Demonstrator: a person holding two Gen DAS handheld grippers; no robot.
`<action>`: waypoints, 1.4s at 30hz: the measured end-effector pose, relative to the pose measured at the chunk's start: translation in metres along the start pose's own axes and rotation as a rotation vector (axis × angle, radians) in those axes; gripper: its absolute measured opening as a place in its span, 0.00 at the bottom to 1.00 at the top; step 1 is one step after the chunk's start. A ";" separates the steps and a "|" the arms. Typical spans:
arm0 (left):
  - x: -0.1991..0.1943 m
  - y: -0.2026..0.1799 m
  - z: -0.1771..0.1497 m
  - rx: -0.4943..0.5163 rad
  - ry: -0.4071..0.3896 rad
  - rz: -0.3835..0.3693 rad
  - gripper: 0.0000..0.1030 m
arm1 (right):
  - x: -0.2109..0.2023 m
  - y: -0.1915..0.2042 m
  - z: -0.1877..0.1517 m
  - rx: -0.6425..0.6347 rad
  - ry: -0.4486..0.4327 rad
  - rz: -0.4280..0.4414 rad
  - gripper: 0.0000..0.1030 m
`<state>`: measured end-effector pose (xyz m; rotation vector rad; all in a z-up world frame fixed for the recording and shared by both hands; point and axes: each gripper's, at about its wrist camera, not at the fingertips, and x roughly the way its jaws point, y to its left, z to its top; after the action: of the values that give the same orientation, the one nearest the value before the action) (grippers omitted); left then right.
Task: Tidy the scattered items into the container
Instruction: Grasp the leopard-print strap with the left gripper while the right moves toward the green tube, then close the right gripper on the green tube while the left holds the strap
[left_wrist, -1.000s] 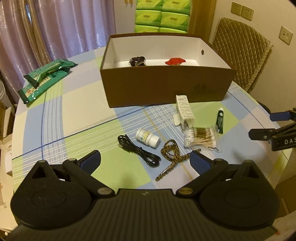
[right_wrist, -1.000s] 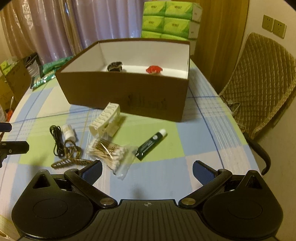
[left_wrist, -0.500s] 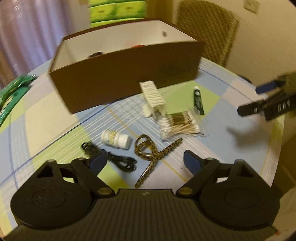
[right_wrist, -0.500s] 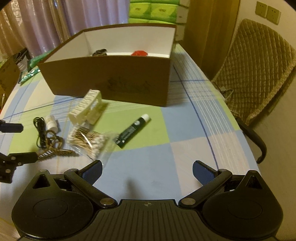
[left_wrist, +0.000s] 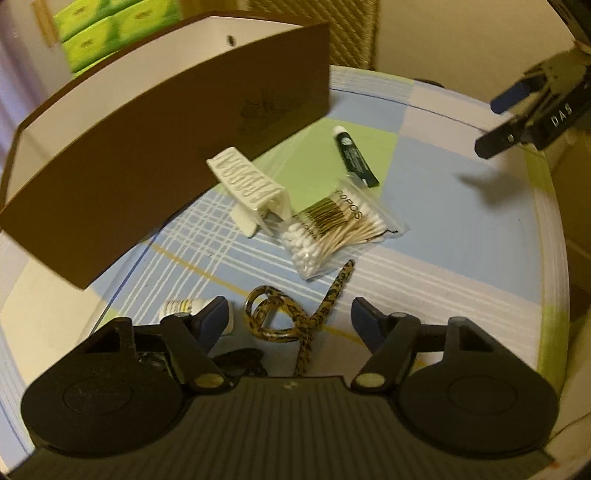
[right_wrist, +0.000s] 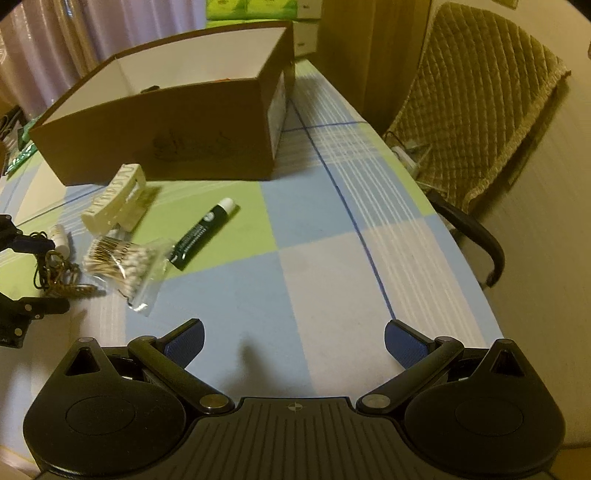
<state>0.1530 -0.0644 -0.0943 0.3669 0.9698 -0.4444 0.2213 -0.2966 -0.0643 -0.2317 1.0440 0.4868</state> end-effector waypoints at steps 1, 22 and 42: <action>0.003 0.001 0.001 0.011 0.007 -0.005 0.64 | 0.000 -0.001 0.000 0.001 0.002 0.000 0.98; -0.005 0.005 -0.018 -0.290 -0.002 -0.046 0.32 | 0.042 0.028 0.013 -0.457 -0.091 0.195 0.98; -0.022 0.013 -0.036 -0.582 0.003 0.032 0.32 | 0.108 0.037 0.064 -0.674 -0.076 0.404 0.98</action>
<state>0.1237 -0.0319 -0.0931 -0.1436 1.0471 -0.1174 0.2968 -0.2083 -0.1247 -0.5981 0.8224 1.2035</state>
